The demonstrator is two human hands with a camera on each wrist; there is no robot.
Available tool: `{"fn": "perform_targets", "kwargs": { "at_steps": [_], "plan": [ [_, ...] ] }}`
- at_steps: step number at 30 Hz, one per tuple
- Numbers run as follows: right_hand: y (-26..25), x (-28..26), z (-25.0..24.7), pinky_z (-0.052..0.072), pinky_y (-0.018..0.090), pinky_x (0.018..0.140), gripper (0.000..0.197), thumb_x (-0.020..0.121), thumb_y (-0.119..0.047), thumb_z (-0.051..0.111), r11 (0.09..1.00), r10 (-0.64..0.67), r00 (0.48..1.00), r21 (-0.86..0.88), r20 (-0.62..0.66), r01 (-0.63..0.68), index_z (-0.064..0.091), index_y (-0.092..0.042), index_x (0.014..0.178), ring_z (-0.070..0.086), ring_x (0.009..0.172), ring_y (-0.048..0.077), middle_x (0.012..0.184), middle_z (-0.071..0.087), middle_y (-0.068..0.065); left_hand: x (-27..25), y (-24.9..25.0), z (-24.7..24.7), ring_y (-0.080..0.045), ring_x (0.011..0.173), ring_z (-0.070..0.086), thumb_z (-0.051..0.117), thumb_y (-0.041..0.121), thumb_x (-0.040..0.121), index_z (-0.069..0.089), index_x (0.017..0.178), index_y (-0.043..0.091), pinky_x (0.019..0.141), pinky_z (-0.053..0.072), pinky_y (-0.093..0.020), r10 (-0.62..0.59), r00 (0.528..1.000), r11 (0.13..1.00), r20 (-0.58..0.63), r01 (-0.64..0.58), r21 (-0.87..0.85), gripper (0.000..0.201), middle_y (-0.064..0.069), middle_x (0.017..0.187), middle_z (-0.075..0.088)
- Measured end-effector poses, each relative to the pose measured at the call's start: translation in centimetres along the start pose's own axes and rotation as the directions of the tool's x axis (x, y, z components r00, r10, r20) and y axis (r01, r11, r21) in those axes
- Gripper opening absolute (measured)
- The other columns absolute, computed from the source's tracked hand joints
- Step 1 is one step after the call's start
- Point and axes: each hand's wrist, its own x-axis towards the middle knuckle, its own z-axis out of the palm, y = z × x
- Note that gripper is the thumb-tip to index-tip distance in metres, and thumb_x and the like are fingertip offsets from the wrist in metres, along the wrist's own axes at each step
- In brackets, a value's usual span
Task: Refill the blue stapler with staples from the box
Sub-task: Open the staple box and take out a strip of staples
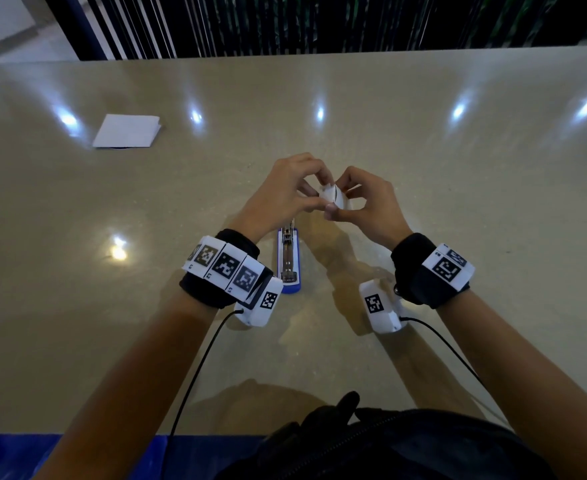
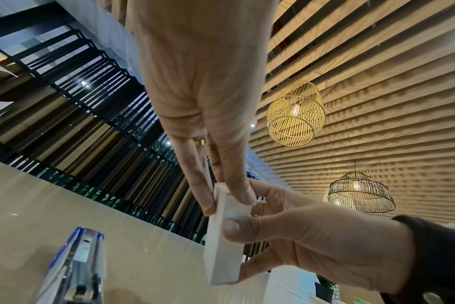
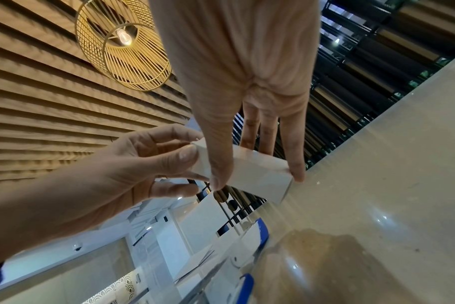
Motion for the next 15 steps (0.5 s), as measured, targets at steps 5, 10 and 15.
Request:
{"fn": "perform_targets", "kwargs": {
  "at_steps": [5,10,15],
  "plan": [
    [-0.15,-0.27,-0.01,0.054,0.049,0.080,0.035,0.068,-0.018,0.084,0.999,0.011,1.000,0.030,0.020,-0.012,0.059,0.001,0.085,0.064,0.085,0.029,0.091,0.070,0.014,-0.32,0.04,-0.40,-0.018,0.077,0.068,0.078,0.011,0.075,0.068,0.099,0.003,0.073,0.060,-0.026,0.005,0.999,1.000,0.032,-0.005,-0.003,0.027,-0.009,0.100,0.060],
    [-0.27,-0.51,0.03,0.056,0.048,0.081,0.035,0.068,-0.014,0.084,0.996,0.053,0.998,0.072,0.031,-0.055,0.058,0.002,0.086,0.066,0.086,0.030,0.093,0.069,0.014,-0.53,0.11,-0.65,-0.014,0.082,0.066,0.072,0.011,0.082,0.065,0.109,0.001,0.075,0.059,-0.018,0.019,0.998,1.000,0.062,-0.018,-0.022,0.029,-0.015,0.107,0.060],
    [-0.64,-0.72,0.00,0.059,0.042,0.072,0.035,0.069,-0.010,0.083,0.983,0.094,0.996,0.160,-0.009,-0.091,0.052,-0.008,0.084,0.066,0.090,0.034,0.090,0.062,0.004,-0.94,0.15,-0.67,-0.011,0.079,0.065,0.048,0.011,0.097,0.047,0.129,0.008,0.069,0.060,-0.022,-0.038,0.999,0.999,0.004,0.038,-0.037,0.032,-0.004,0.104,0.052]
  ]
}}
